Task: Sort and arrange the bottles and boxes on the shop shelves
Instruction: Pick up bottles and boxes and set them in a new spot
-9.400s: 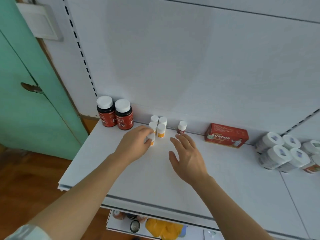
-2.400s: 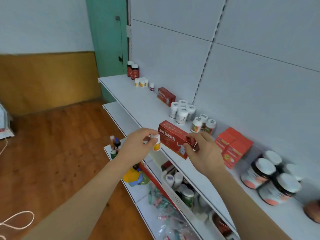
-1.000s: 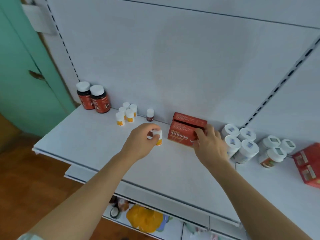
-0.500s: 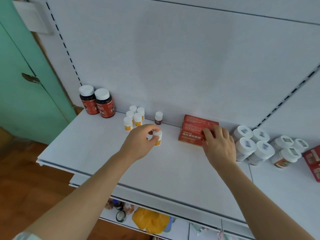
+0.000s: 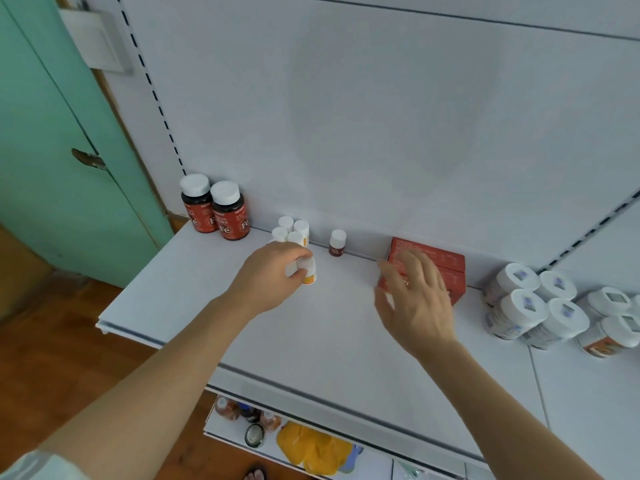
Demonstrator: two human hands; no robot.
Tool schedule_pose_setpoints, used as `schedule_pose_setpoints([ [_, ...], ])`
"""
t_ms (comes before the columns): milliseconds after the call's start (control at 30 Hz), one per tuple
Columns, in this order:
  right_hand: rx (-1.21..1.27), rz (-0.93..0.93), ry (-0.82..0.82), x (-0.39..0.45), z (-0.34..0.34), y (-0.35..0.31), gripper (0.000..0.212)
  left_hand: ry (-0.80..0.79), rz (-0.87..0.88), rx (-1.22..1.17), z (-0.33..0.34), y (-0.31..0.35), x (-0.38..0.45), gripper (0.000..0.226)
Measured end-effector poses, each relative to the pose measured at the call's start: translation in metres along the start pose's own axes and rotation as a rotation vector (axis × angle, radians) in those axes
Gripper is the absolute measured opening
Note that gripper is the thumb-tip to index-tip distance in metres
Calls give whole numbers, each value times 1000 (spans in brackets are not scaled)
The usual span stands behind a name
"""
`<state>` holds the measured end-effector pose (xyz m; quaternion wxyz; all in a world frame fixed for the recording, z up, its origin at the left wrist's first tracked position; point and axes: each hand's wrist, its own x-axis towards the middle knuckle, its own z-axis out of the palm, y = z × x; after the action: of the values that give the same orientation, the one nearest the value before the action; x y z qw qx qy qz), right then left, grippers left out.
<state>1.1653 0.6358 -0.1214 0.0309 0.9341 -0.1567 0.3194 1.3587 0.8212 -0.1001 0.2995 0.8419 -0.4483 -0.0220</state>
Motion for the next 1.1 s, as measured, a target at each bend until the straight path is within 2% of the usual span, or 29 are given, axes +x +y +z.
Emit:
schedule_pose_setpoints([
  [133,47,-29,-88,9,13,-36,35,-38,181,118,-13,-19,16,11],
  [400,30,82,-209,14,29,-78,38,-45,327,211,-10,-52,36,23],
  [567,9,144,-221,12,31,-84,37,-40,410,210,-1,-65,35,10],
  [800,5,201,-202,12,36,-94,37,25,465,214,4,-77,37,21],
  [1100,-101,234,-240,21,44,-100,52,94,518,250,5,-80,41,11],
])
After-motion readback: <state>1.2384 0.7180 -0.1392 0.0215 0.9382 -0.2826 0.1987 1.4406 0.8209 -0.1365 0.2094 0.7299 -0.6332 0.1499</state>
